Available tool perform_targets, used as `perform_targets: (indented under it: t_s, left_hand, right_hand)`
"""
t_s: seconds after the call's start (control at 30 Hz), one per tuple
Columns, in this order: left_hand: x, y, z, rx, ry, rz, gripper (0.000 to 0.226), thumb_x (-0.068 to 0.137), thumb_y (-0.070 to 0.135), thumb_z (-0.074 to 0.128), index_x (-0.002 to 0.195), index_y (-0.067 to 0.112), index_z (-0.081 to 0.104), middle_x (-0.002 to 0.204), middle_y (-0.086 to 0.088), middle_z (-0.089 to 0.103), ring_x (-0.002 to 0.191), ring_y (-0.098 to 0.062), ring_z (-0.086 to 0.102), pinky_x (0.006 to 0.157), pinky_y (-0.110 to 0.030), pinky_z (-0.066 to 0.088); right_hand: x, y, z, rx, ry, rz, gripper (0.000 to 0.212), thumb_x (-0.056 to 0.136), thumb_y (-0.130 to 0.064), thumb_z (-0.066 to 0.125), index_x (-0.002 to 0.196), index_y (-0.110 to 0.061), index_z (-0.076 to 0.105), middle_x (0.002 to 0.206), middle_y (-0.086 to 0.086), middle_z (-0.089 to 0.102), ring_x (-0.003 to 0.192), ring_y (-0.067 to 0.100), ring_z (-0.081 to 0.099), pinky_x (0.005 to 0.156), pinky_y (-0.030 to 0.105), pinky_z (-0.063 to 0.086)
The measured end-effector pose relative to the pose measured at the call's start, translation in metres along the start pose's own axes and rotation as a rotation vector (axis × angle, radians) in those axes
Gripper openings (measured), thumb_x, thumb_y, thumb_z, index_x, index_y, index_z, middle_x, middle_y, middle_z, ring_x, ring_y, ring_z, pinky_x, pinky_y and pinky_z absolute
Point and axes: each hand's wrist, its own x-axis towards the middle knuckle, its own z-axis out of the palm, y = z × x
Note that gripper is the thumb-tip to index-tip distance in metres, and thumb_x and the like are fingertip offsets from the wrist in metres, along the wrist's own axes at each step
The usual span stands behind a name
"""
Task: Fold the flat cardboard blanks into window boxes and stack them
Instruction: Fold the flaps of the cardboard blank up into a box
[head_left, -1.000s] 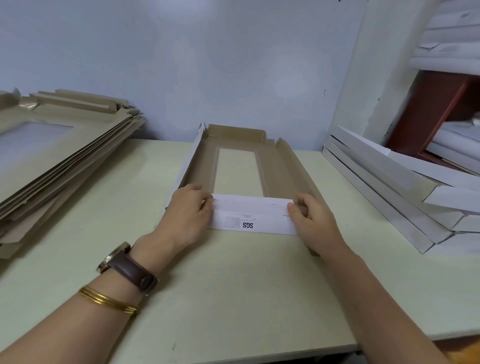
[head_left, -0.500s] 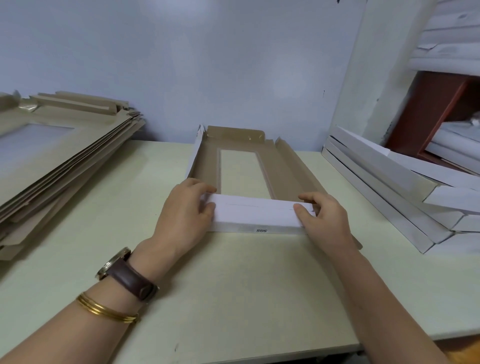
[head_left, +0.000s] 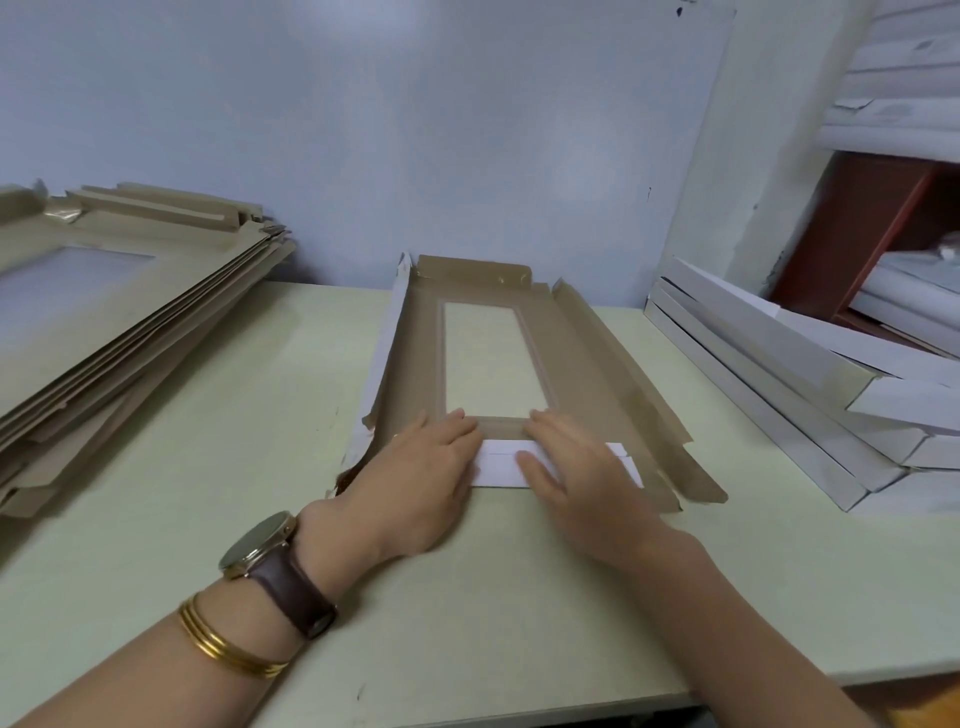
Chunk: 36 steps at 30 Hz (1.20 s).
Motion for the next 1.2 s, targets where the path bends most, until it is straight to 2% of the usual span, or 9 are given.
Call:
perform_targets:
  t_s: [0.1, 0.23, 0.37, 0.53, 0.87, 1.03, 1.1, 1.13, 1.2]
  left_hand:
    - [-0.001, 0.003, 0.003, -0.062, -0.120, -0.018, 0.063, 0.102, 0.046, 0.024, 0.155, 0.016, 0.007, 0.162, 0.004, 0.003, 0.148, -0.007, -0.004, 0.119, -0.023, -0.003]
    - [-0.004, 0.001, 0.004, -0.044, -0.274, -0.035, 0.070, 0.101, 0.048, 0.025, 0.154, 0.016, -0.008, 0.161, 0.002, -0.014, 0.146, -0.005, -0.013, 0.109, -0.013, -0.011]
    - [-0.004, 0.002, 0.005, 0.029, -0.366, -0.077, 0.076, 0.098, 0.057, 0.017, 0.152, 0.013, -0.014, 0.159, 0.001, -0.020, 0.145, -0.007, -0.019, 0.113, -0.021, -0.010]
    - [-0.006, 0.002, 0.008, 0.071, -0.402, -0.155, 0.089, 0.091, 0.070, 0.011, 0.151, 0.010, -0.015, 0.159, -0.001, -0.022, 0.145, -0.011, -0.023, 0.119, -0.029, -0.008]
    - [-0.009, -0.003, 0.004, 0.117, -0.416, -0.301, 0.098, 0.088, 0.074, 0.010, 0.148, 0.002, -0.017, 0.158, -0.010, -0.023, 0.145, -0.019, -0.025, 0.117, -0.031, -0.012]
    - [-0.012, -0.006, -0.003, 0.109, -0.380, -0.370, 0.103, 0.086, 0.076, 0.016, 0.150, -0.001, -0.011, 0.160, -0.012, -0.015, 0.147, -0.022, -0.019, 0.120, -0.033, -0.005]
    - [-0.013, -0.005, -0.008, 0.122, -0.309, -0.339, 0.099, 0.086, 0.076, 0.022, 0.149, -0.001, 0.012, 0.157, -0.014, 0.011, 0.148, -0.027, 0.000, 0.120, -0.033, 0.007]
    - [-0.012, -0.004, -0.010, 0.127, -0.252, -0.298, 0.088, 0.087, 0.074, 0.026, 0.139, 0.004, 0.028, 0.145, -0.011, 0.027, 0.142, -0.027, 0.013, 0.117, -0.032, 0.016]
    - [-0.013, -0.003, -0.015, 0.107, -0.154, -0.231, 0.060, 0.088, 0.068, 0.035, 0.112, 0.013, 0.038, 0.123, -0.004, 0.039, 0.127, -0.020, 0.028, 0.107, -0.028, 0.027]
  right_hand:
    - [0.000, -0.015, 0.012, 0.002, -0.151, -0.144, 0.054, 0.103, -0.030, 0.040, 0.147, 0.001, 0.033, 0.157, 0.013, 0.029, 0.148, 0.020, 0.018, 0.118, 0.021, 0.007]
    - [-0.004, -0.015, 0.018, -0.071, -0.336, -0.101, 0.070, 0.102, -0.049, 0.027, 0.154, -0.007, 0.006, 0.163, 0.003, 0.000, 0.149, 0.008, -0.006, 0.115, 0.016, -0.011]
    - [-0.007, -0.007, 0.016, -0.078, -0.422, -0.036, 0.080, 0.095, -0.062, 0.019, 0.155, -0.013, 0.001, 0.163, -0.002, -0.007, 0.147, 0.002, -0.011, 0.113, 0.016, -0.012]
    - [-0.015, 0.019, 0.002, -0.097, -0.449, 0.130, 0.110, 0.067, -0.085, -0.002, 0.155, -0.019, -0.006, 0.161, -0.010, -0.016, 0.142, -0.005, -0.019, 0.113, 0.021, -0.011]
    - [-0.027, 0.046, -0.012, -0.168, -0.393, 0.227, 0.107, 0.071, -0.083, -0.002, 0.155, -0.017, -0.007, 0.162, -0.008, -0.014, 0.145, 0.000, -0.017, 0.117, 0.025, -0.007]
    - [-0.029, 0.050, -0.014, -0.169, -0.323, 0.253, 0.087, 0.091, -0.070, 0.020, 0.156, -0.016, 0.000, 0.163, -0.006, -0.006, 0.147, 0.003, -0.010, 0.120, 0.024, 0.000]
    - [-0.031, 0.050, -0.015, -0.106, -0.262, 0.242, 0.080, 0.095, -0.062, 0.032, 0.156, -0.017, 0.005, 0.163, -0.007, -0.001, 0.148, 0.002, -0.006, 0.119, 0.022, 0.003]
    - [-0.031, 0.050, -0.016, -0.071, -0.220, 0.227, 0.078, 0.096, -0.058, 0.038, 0.156, -0.018, 0.010, 0.163, -0.008, 0.003, 0.148, 0.002, -0.003, 0.117, 0.020, 0.005]
    - [-0.031, 0.048, -0.018, -0.021, -0.119, 0.172, 0.073, 0.094, -0.049, 0.051, 0.154, -0.020, 0.020, 0.161, -0.009, 0.013, 0.147, 0.001, 0.004, 0.113, 0.016, 0.011]
